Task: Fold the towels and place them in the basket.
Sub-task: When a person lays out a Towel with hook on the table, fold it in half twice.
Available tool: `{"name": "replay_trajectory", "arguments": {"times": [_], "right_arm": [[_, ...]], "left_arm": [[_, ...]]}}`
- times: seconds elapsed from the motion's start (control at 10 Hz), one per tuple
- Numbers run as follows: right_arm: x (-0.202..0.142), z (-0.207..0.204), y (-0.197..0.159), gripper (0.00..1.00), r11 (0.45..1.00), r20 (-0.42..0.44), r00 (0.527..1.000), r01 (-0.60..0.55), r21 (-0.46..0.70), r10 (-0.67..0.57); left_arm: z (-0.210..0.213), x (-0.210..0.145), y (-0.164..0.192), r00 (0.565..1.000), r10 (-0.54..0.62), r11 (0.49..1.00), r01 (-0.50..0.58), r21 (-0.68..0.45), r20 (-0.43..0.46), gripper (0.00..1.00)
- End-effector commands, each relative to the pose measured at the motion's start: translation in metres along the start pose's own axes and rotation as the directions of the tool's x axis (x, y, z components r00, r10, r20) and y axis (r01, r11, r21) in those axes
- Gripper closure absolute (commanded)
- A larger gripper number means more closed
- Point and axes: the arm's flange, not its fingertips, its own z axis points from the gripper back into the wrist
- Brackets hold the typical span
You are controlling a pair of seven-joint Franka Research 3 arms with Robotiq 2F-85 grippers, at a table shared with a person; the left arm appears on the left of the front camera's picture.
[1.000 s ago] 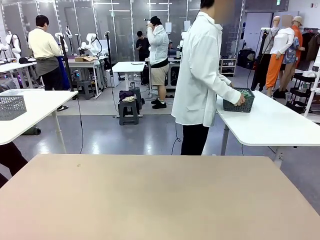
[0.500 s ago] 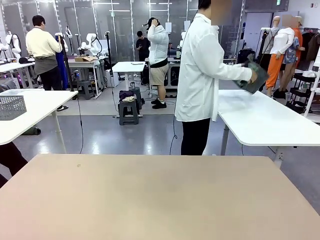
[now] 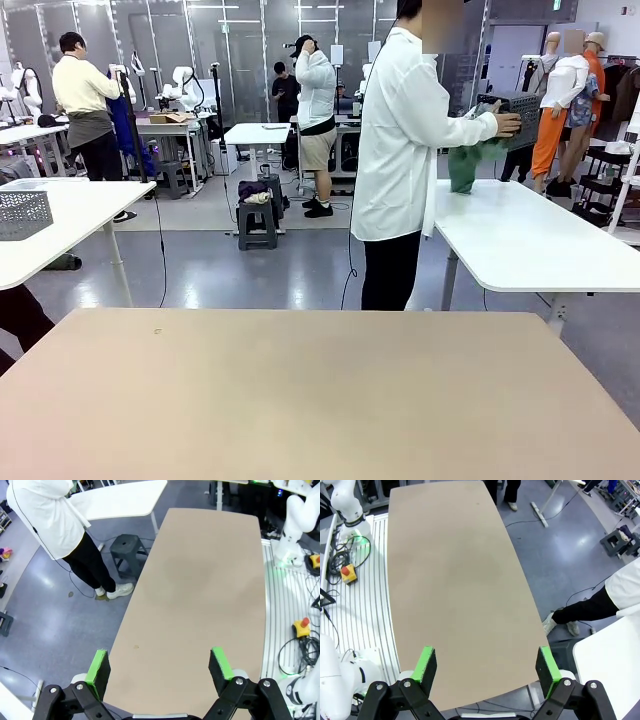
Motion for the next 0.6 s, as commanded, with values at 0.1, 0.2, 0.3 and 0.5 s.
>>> {"name": "replay_trajectory", "arguments": {"times": [0.1,0.2,0.3,0.5], "right_arm": [[0.0029,0.0048,-0.0104,0.0,1.0,0.022,1.0,0.002,0.027,-0.003],[0.0031,0.0053,-0.0121,0.0,0.999,0.025,1.0,-0.002,0.04,0.001],[0.0034,0.0045,-0.0134,0.0,0.999,0.023,1.0,-0.01,0.053,0.008],[0.003,0.0023,-0.0128,0.0,0.997,0.008,1.0,-0.017,0.072,0.016]], "left_arm": [[0.0063,0.0085,0.0105,1.0,0.013,1.0,-0.013,-0.02,0.009,0.0],[0.0066,0.0084,0.0114,1.0,0.007,0.999,-0.007,-0.035,0.008,0.0],[0.0053,0.0085,0.0122,1.0,-0.004,0.998,0.004,-0.057,-0.001,0.0],[0.0046,0.0074,0.0115,1.0,-0.011,0.997,0.01,-0.081,-0.018,0.0]]}}
